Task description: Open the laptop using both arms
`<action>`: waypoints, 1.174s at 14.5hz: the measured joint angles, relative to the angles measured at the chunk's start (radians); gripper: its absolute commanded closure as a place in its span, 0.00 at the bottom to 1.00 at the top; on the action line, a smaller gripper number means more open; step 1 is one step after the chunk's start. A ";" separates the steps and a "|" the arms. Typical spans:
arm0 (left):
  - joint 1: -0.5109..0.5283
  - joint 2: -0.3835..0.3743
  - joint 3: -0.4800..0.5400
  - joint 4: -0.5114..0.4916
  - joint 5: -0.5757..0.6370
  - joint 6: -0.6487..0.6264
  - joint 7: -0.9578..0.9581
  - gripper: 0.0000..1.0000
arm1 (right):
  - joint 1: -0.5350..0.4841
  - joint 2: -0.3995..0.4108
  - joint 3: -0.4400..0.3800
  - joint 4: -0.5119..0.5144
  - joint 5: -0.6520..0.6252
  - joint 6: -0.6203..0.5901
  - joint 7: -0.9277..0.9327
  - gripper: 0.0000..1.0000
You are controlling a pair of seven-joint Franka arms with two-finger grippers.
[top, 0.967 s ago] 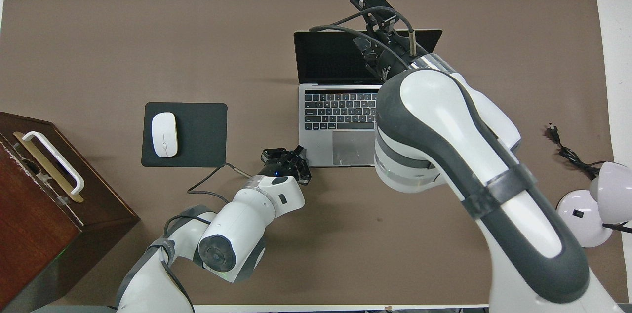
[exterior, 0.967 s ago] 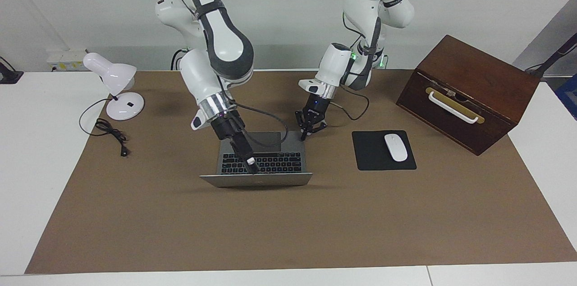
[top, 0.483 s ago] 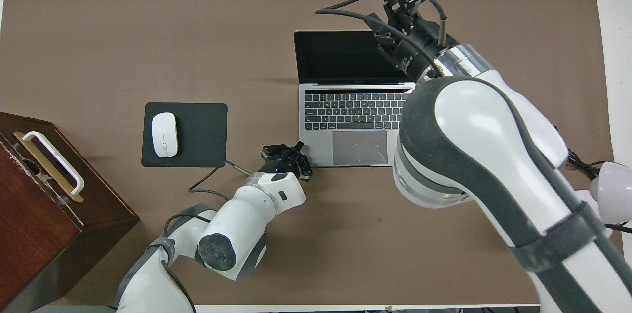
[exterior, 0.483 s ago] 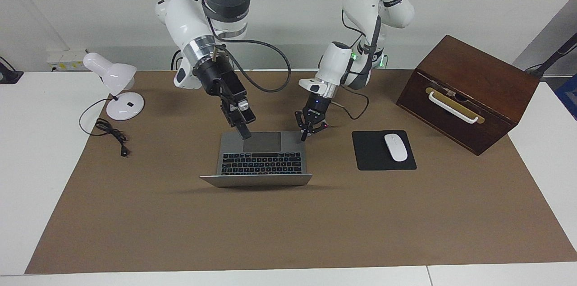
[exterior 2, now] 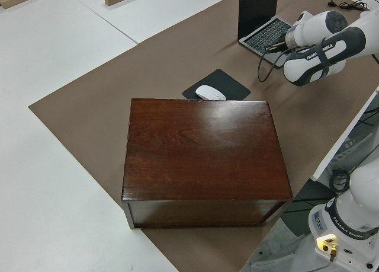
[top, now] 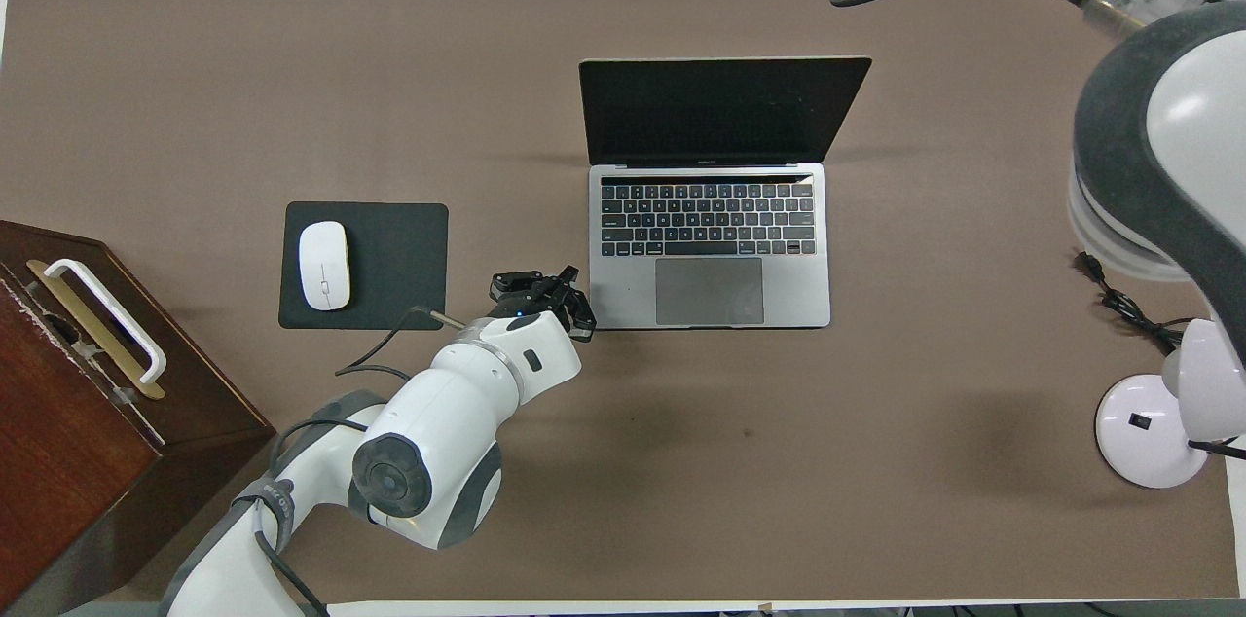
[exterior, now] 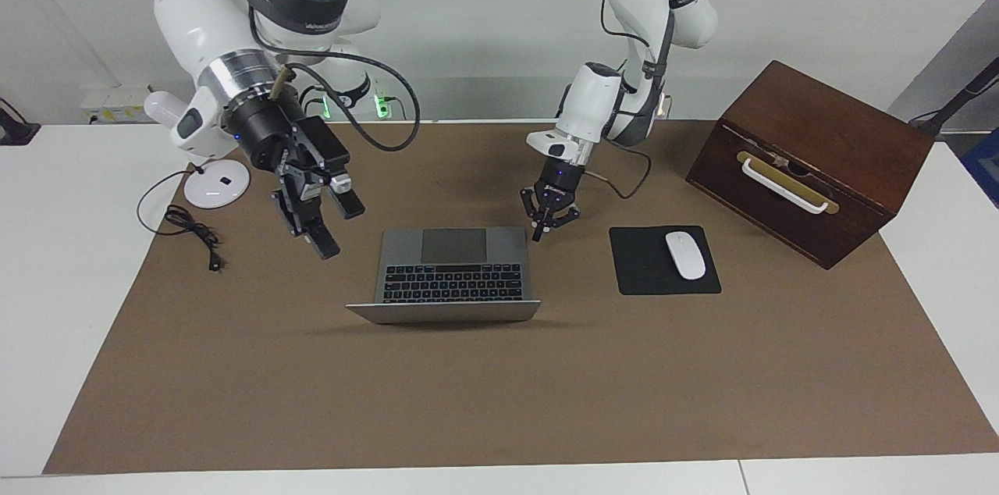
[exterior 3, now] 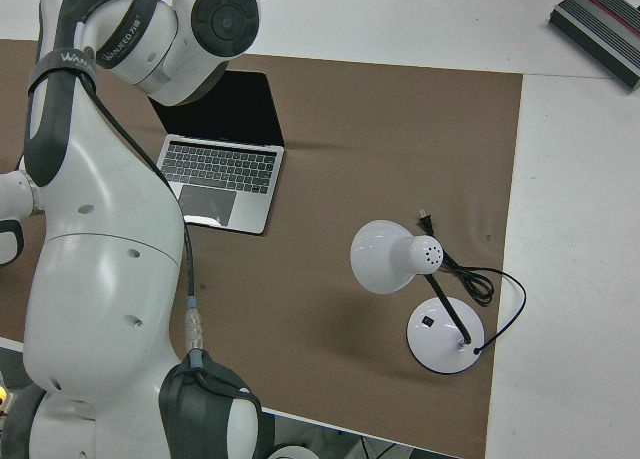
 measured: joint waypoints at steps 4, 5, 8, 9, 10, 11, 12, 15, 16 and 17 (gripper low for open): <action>0.031 -0.069 0.001 0.014 0.000 -0.118 0.000 1.00 | -0.077 0.015 0.000 0.020 -0.216 -0.175 -0.001 0.00; 0.037 -0.086 0.002 0.014 0.000 -0.145 0.000 1.00 | -0.097 0.015 -0.001 0.029 -0.279 -0.230 -0.002 0.00; 0.069 -0.137 0.003 0.020 0.000 -0.245 0.000 1.00 | -0.145 0.014 -0.002 0.075 -0.485 -0.411 -0.003 0.00; 0.082 -0.152 0.003 0.028 0.000 -0.284 0.004 1.00 | -0.158 0.008 -0.002 0.092 -0.563 -0.479 -0.004 0.00; 0.096 -0.165 0.003 0.038 0.000 -0.321 0.013 1.00 | -0.172 -0.003 -0.003 0.103 -0.636 -0.551 -0.004 0.00; 0.113 -0.175 0.003 0.054 0.000 -0.363 0.024 1.00 | -0.190 -0.018 -0.003 0.110 -0.691 -0.625 -0.004 0.00; 0.129 -0.184 0.004 0.074 0.000 -0.408 0.037 1.00 | -0.213 -0.036 -0.005 0.114 -0.728 -0.695 -0.013 0.00; 0.185 -0.211 0.004 0.145 0.000 -0.556 0.086 1.00 | -0.274 -0.089 -0.016 0.115 -0.878 -0.874 -0.112 0.00; 0.206 -0.220 0.005 0.170 0.000 -0.610 0.106 1.00 | -0.280 -0.103 -0.016 0.114 -0.939 -0.919 -0.130 0.00; 0.227 -0.231 0.005 0.194 0.000 -0.663 0.125 1.00 | -0.279 -0.115 -0.016 0.112 -0.993 -0.960 -0.136 0.00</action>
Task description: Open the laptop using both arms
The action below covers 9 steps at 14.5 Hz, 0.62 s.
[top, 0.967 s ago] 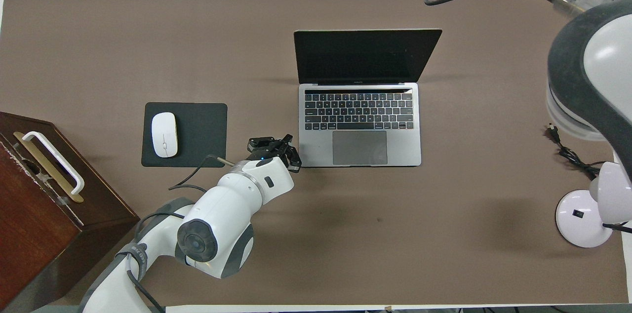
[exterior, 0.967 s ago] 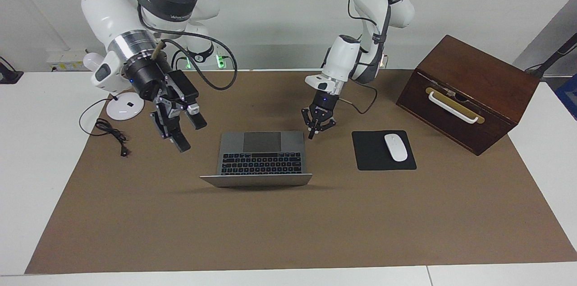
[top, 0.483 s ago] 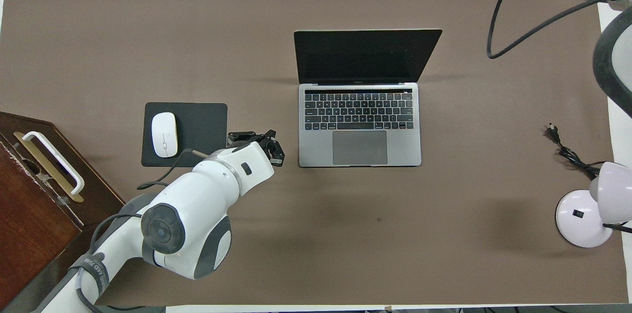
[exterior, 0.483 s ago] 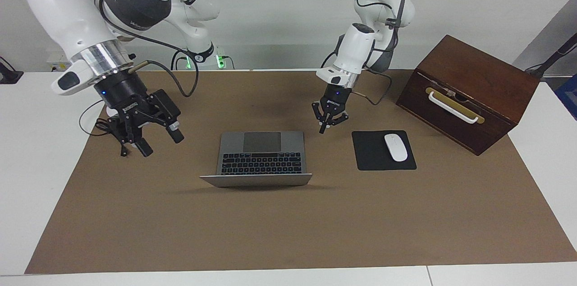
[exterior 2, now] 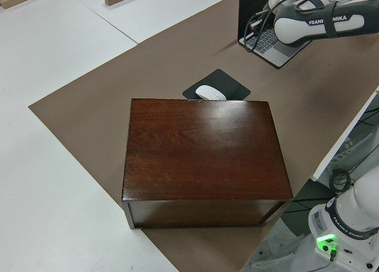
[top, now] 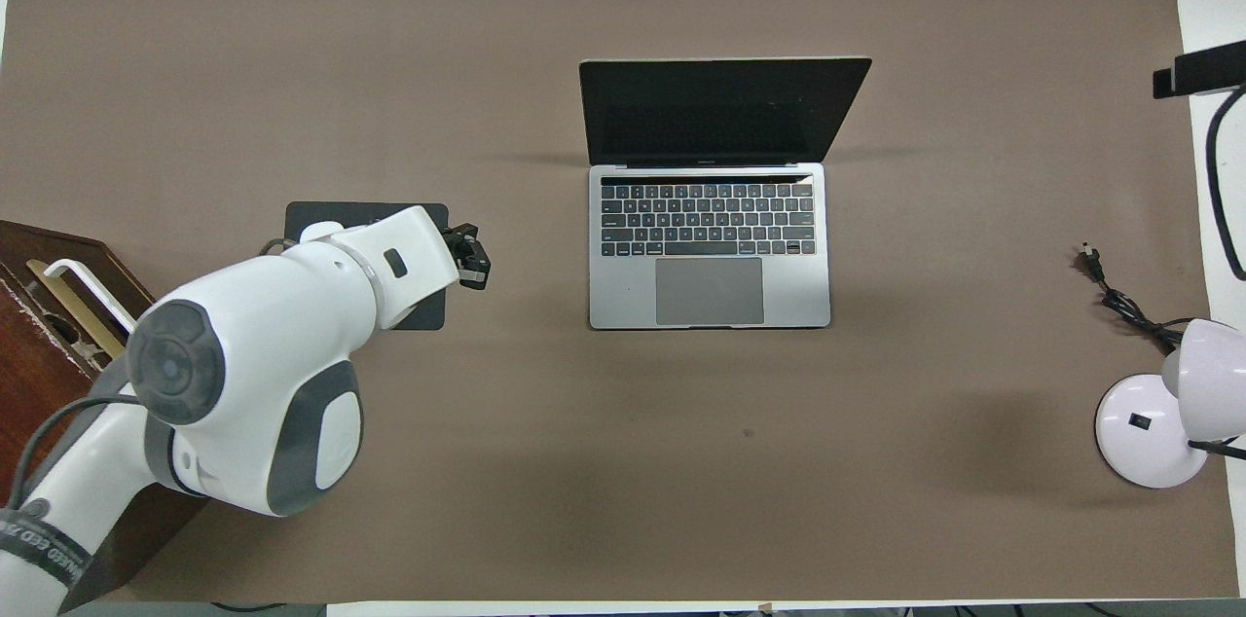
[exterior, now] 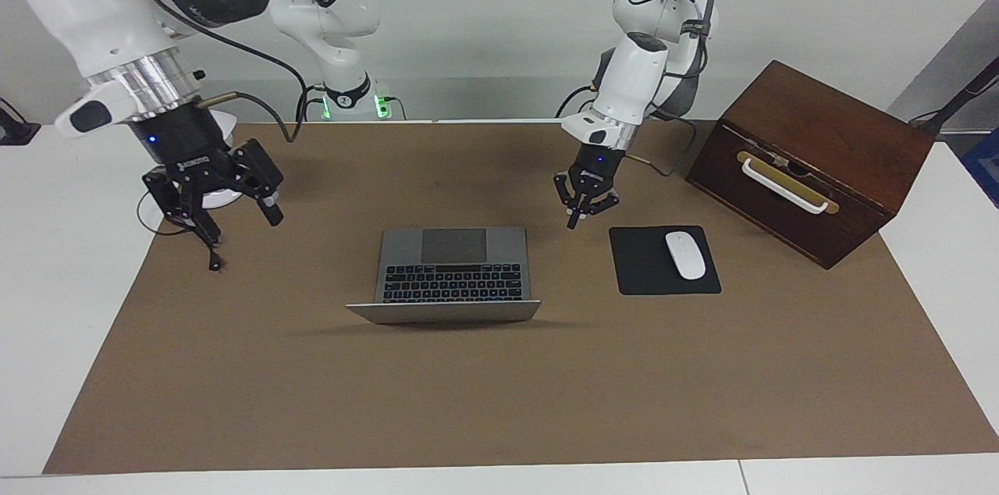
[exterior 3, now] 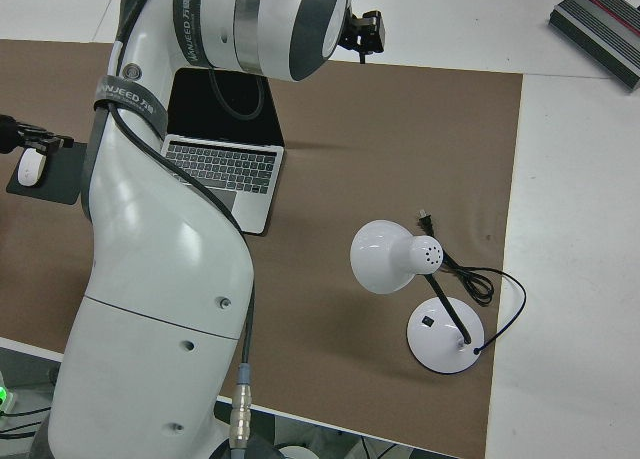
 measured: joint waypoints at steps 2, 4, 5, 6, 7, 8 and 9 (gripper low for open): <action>0.032 -0.025 0.000 0.029 0.000 -0.074 0.026 1.00 | 0.005 -0.019 0.004 -0.011 -0.078 -0.062 -0.001 0.00; 0.063 -0.052 0.000 0.034 0.000 -0.127 0.064 1.00 | 0.014 -0.042 0.006 -0.052 -0.114 -0.090 -0.002 0.00; 0.081 -0.064 0.000 0.035 0.000 -0.152 0.087 1.00 | 0.015 -0.057 0.008 -0.085 -0.121 -0.094 -0.004 0.00; 0.100 -0.076 0.001 0.037 0.001 -0.180 0.109 1.00 | 0.015 -0.076 0.009 -0.127 -0.122 -0.093 -0.009 0.00; 0.119 -0.087 0.000 0.043 0.004 -0.211 0.131 1.00 | 0.015 -0.100 0.010 -0.179 -0.122 -0.089 -0.015 0.00; 0.139 -0.095 0.000 0.054 0.015 -0.249 0.147 1.00 | 0.016 -0.128 0.011 -0.238 -0.122 -0.077 -0.020 0.00; 0.159 -0.101 0.001 0.073 0.035 -0.293 0.155 1.00 | 0.016 -0.156 0.013 -0.298 -0.122 -0.061 -0.032 0.00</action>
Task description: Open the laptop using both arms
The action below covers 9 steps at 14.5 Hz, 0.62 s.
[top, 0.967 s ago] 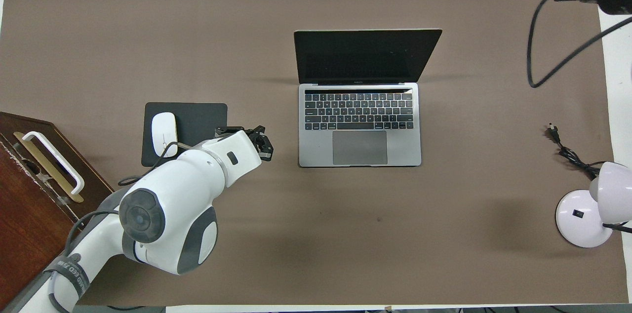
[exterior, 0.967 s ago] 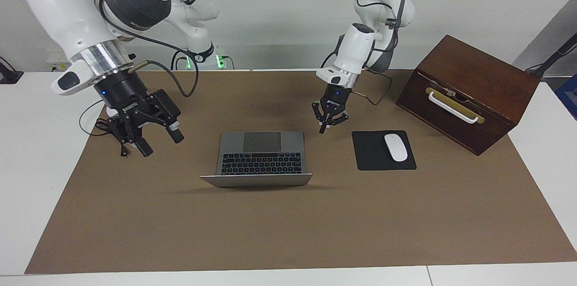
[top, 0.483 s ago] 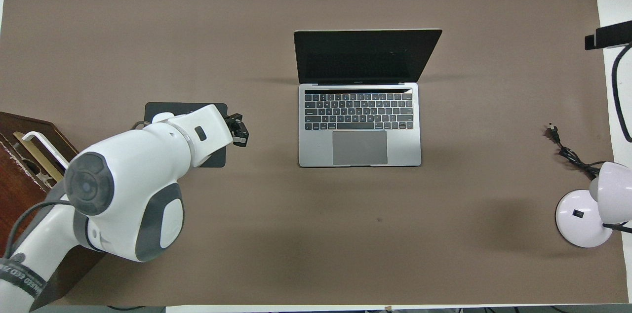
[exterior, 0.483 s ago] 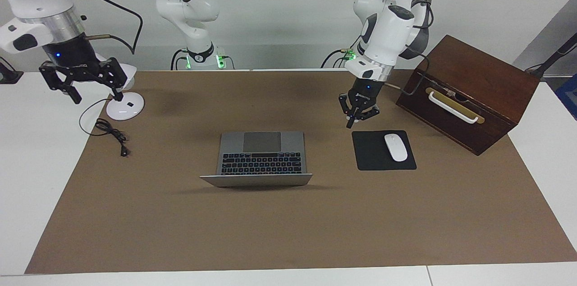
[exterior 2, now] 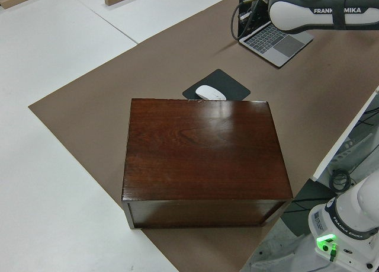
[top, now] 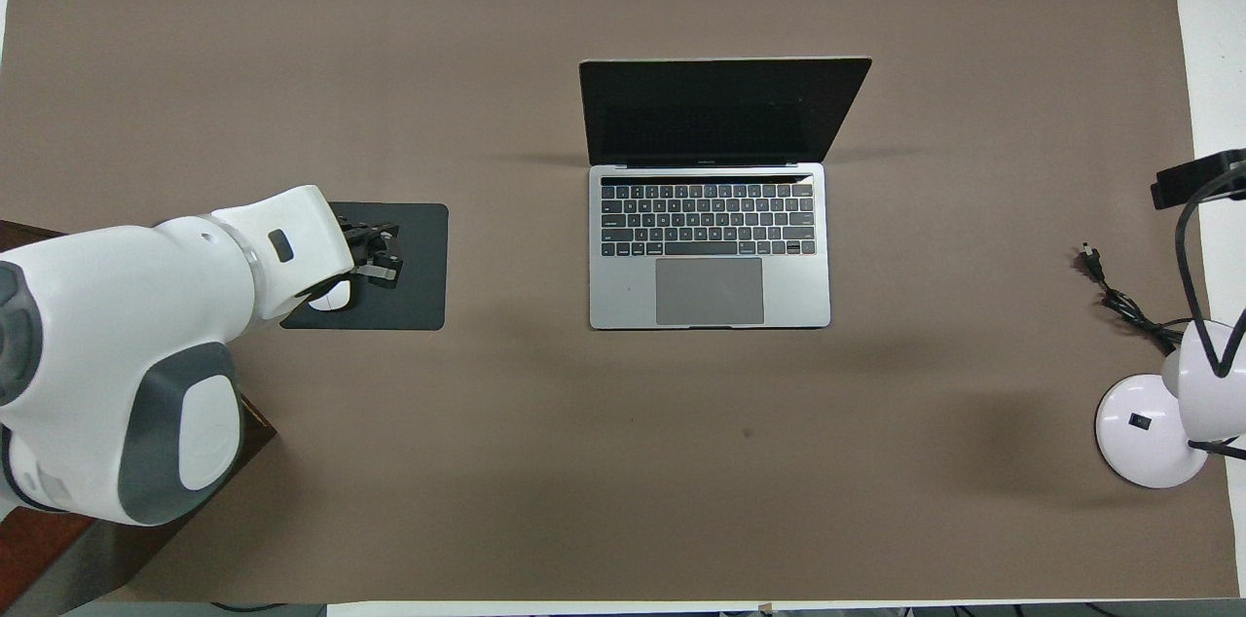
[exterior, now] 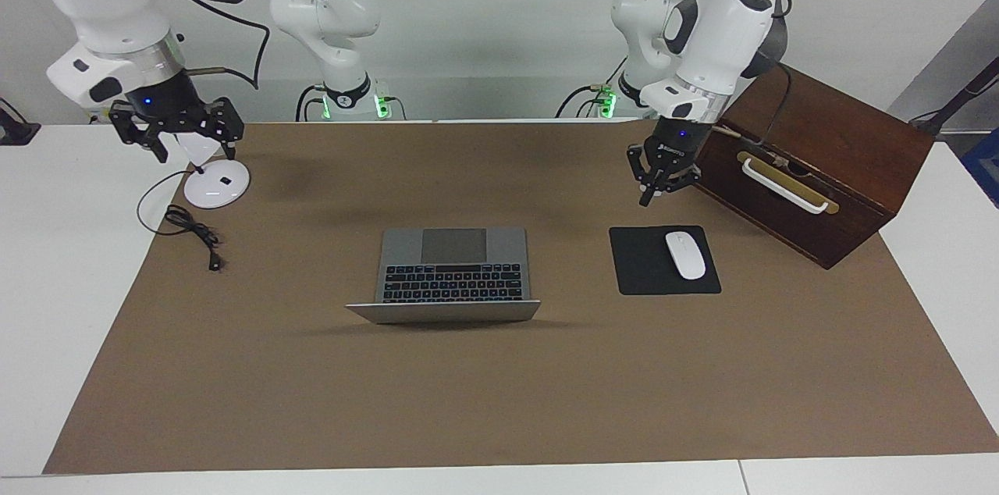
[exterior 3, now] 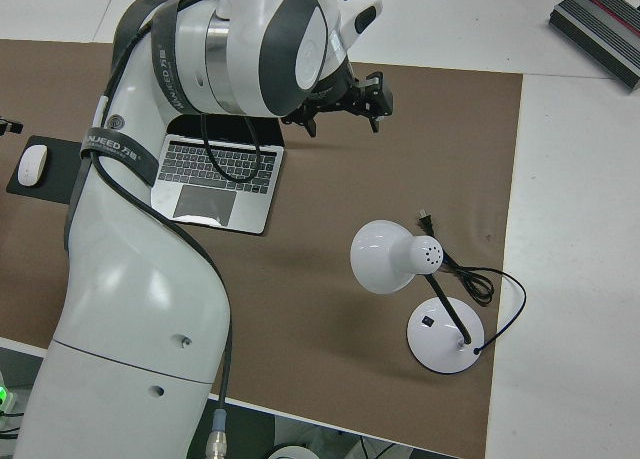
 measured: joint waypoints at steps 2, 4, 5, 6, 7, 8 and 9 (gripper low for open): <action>0.038 -0.006 0.000 0.050 0.026 -0.091 0.003 1.00 | 0.003 -0.042 0.008 -0.076 0.000 0.029 -0.026 0.00; 0.081 -0.007 0.000 0.095 0.033 -0.162 0.006 0.52 | 0.022 -0.062 0.012 -0.086 -0.001 0.065 -0.060 0.00; 0.104 -0.007 0.000 0.115 0.035 -0.197 0.006 0.01 | 0.028 -0.068 0.015 -0.085 -0.001 0.075 -0.091 0.00; 0.122 -0.007 0.001 0.132 0.036 -0.227 0.007 0.00 | 0.028 -0.072 0.017 -0.085 -0.001 0.081 -0.110 0.00; 0.138 -0.007 0.000 0.146 0.039 -0.251 0.005 0.00 | 0.028 -0.073 0.017 -0.085 -0.001 0.089 -0.118 0.00; 0.155 -0.007 0.001 0.157 0.048 -0.269 0.001 0.00 | 0.028 -0.073 0.017 -0.085 -0.001 0.101 -0.118 0.00; 0.169 -0.007 0.001 0.167 0.055 -0.284 -0.001 0.00 | 0.028 -0.073 0.017 -0.085 -0.001 0.108 -0.117 0.00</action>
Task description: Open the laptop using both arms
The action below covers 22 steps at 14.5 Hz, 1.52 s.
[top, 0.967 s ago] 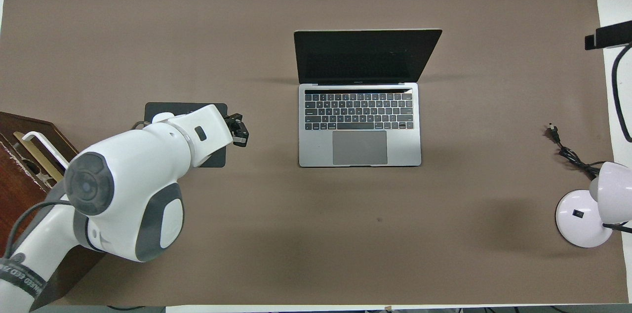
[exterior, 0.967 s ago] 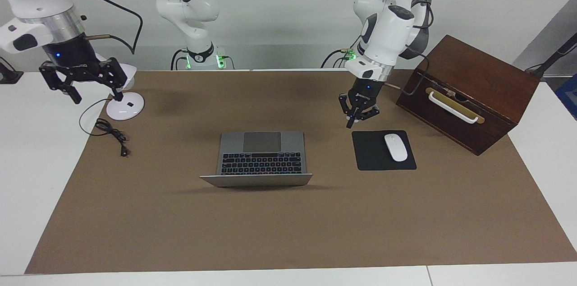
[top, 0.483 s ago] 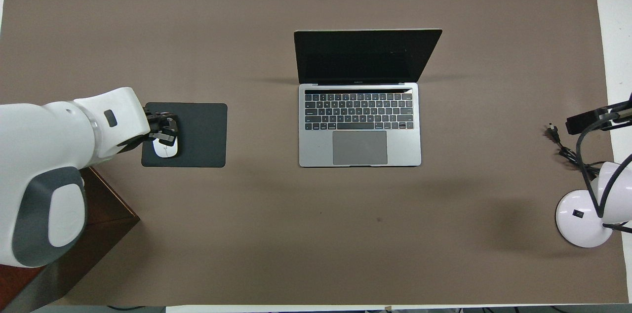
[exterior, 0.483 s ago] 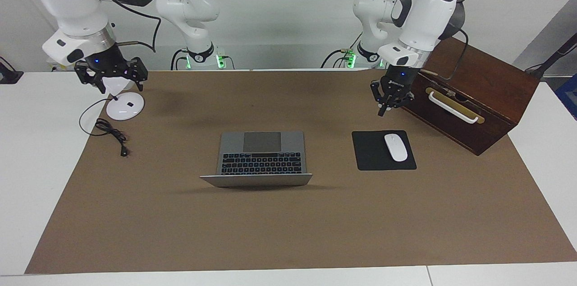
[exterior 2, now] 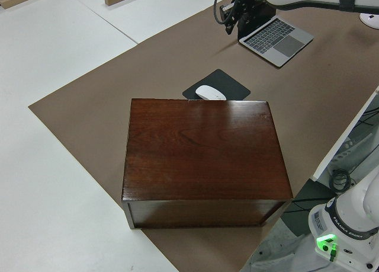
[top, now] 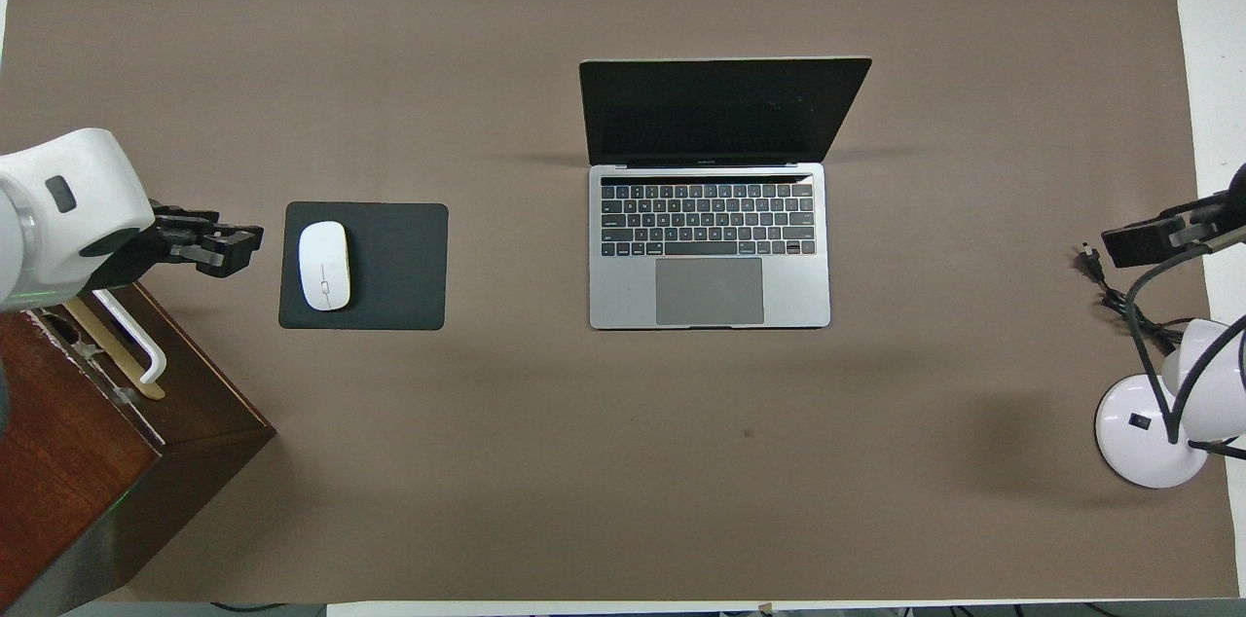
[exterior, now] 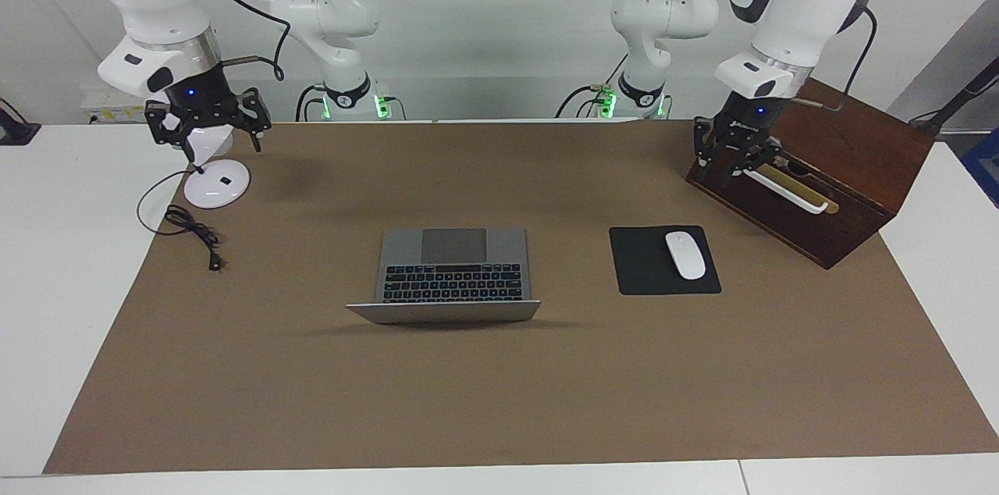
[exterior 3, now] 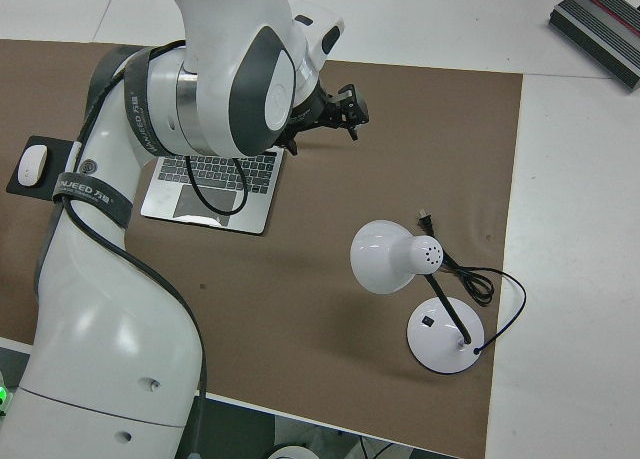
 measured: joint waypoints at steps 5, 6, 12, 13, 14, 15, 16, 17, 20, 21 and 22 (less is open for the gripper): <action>0.067 0.000 0.000 0.037 0.015 -0.048 -0.138 0.00 | 0.000 0.000 -0.001 0.003 0.087 0.019 0.097 0.00; 0.069 0.001 0.000 0.046 0.017 -0.054 -0.186 0.00 | 0.000 0.000 -0.001 0.005 0.097 0.019 0.118 0.00; 0.103 0.030 0.000 0.165 0.028 -0.215 -0.280 0.00 | 0.000 0.000 0.000 0.006 0.101 0.027 0.147 0.00; 0.110 0.042 0.000 0.195 0.040 -0.242 -0.294 0.00 | 0.000 0.000 0.000 0.006 0.101 0.027 0.143 0.00; 0.115 0.054 0.000 0.224 0.058 -0.262 -0.313 0.00 | 0.000 0.000 0.000 0.006 0.101 0.025 0.139 0.00; 0.118 0.067 -0.001 0.251 0.069 -0.277 -0.327 0.00 | 0.000 0.001 0.000 0.006 0.101 0.019 0.136 0.00; 0.119 0.077 -0.001 0.272 0.072 -0.289 -0.334 0.00 | 0.000 0.001 0.000 0.006 0.101 0.011 0.135 0.00; 0.119 0.085 -0.002 0.286 0.073 -0.296 -0.338 0.00 | 0.000 0.001 0.000 0.006 0.101 0.009 0.134 0.00; 0.119 0.099 -0.003 0.296 0.074 -0.302 -0.345 0.00 | 0.000 0.002 0.000 0.012 0.101 0.008 0.120 0.00; 0.120 0.102 -0.003 0.296 0.074 -0.302 -0.346 0.00 | 0.001 0.005 0.000 0.024 0.101 0.004 0.114 0.00; 0.120 0.104 -0.002 0.296 0.074 -0.302 -0.346 0.00 | 0.002 0.012 0.000 0.047 0.100 -0.016 0.112 0.00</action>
